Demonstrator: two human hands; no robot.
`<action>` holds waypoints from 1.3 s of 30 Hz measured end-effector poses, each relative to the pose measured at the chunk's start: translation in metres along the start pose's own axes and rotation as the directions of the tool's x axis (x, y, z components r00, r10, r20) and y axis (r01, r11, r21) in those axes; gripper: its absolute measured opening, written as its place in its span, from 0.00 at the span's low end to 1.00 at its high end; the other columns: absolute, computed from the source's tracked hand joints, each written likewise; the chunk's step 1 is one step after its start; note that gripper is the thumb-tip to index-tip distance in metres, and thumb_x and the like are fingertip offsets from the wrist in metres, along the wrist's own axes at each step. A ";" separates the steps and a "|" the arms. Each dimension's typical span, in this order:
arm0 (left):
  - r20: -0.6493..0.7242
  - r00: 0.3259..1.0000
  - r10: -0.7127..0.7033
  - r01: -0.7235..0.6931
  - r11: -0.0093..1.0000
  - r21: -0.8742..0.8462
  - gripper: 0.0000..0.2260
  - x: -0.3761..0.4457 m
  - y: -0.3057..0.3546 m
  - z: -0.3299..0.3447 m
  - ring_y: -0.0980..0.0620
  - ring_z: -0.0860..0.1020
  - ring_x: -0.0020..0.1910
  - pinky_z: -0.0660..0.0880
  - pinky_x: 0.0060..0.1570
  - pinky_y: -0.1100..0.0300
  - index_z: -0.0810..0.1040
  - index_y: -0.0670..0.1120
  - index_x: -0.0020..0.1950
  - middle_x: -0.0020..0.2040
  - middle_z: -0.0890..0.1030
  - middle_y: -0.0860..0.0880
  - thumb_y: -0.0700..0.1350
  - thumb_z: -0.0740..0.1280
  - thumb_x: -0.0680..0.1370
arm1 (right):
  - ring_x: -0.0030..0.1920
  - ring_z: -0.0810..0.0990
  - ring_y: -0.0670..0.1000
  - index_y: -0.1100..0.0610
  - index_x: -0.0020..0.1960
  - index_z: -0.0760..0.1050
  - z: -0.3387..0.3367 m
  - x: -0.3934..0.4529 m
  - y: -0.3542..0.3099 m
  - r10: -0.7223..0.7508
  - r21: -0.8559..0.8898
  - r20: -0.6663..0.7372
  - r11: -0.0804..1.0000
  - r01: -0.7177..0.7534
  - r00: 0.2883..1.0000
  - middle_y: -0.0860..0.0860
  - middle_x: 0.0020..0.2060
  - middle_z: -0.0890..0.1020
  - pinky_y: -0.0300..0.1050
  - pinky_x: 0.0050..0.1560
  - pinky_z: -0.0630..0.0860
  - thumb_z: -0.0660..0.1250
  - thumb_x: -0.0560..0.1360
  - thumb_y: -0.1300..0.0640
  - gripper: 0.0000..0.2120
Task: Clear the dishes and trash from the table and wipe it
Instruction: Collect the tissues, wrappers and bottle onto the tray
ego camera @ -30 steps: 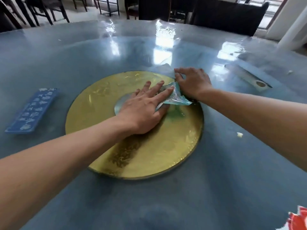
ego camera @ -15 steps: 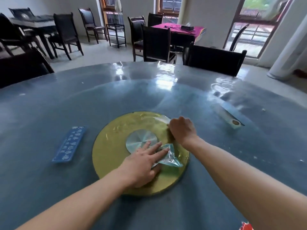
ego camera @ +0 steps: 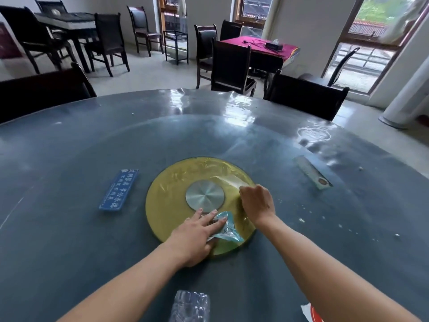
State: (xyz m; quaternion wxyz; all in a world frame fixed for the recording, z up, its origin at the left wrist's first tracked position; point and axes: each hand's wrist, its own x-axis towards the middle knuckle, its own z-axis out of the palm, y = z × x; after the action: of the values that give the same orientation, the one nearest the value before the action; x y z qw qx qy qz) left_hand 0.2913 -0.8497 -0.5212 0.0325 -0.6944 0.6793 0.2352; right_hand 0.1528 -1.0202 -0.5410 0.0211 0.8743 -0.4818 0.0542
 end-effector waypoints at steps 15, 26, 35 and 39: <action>-0.137 0.990 0.034 -0.038 0.999 -0.029 0.29 -0.046 -0.011 0.000 0.50 0.39 0.82 0.48 0.81 0.49 0.42 0.61 0.82 0.83 0.43 0.58 0.49 0.55 0.86 | 0.29 0.80 0.56 0.54 0.37 0.81 0.003 -0.085 0.020 -0.065 0.144 -0.238 0.984 0.101 0.969 0.50 0.25 0.79 0.46 0.23 0.75 0.80 0.65 0.65 0.10; -0.245 0.969 0.014 -0.091 0.947 -0.309 0.26 -0.248 0.056 0.031 0.65 0.37 0.79 0.60 0.75 0.60 0.51 0.71 0.78 0.78 0.47 0.73 0.52 0.58 0.85 | 0.44 0.86 0.48 0.59 0.54 0.86 -0.074 -0.320 0.020 -0.127 0.368 -0.474 0.870 0.327 0.871 0.51 0.49 0.86 0.45 0.36 0.84 0.77 0.65 0.77 0.22; -0.233 0.972 -0.015 -0.069 0.934 -0.350 0.31 -0.388 0.125 0.100 0.59 0.40 0.81 0.55 0.74 0.59 0.49 0.64 0.82 0.81 0.47 0.67 0.45 0.61 0.85 | 0.61 0.83 0.49 0.61 0.64 0.82 -0.136 -0.517 -0.016 -0.038 0.579 -0.373 0.771 0.264 0.927 0.56 0.64 0.82 0.39 0.60 0.80 0.68 0.74 0.75 0.21; -0.221 0.975 -0.032 -0.059 0.918 -0.393 0.31 -0.436 0.140 0.148 0.56 0.39 0.82 0.50 0.77 0.57 0.48 0.63 0.82 0.81 0.46 0.65 0.44 0.60 0.85 | 0.64 0.81 0.46 0.57 0.67 0.81 -0.147 -0.596 -0.028 -0.015 0.619 -0.271 0.763 0.186 0.963 0.54 0.70 0.78 0.34 0.59 0.79 0.69 0.77 0.69 0.20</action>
State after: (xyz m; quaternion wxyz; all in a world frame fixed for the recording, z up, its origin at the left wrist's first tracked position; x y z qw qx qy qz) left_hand 0.1300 -0.4016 -0.4529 -0.1869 -0.7039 0.6216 0.2886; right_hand -0.1502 -0.4918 -0.4630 -0.2141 0.8399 -0.3801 0.3229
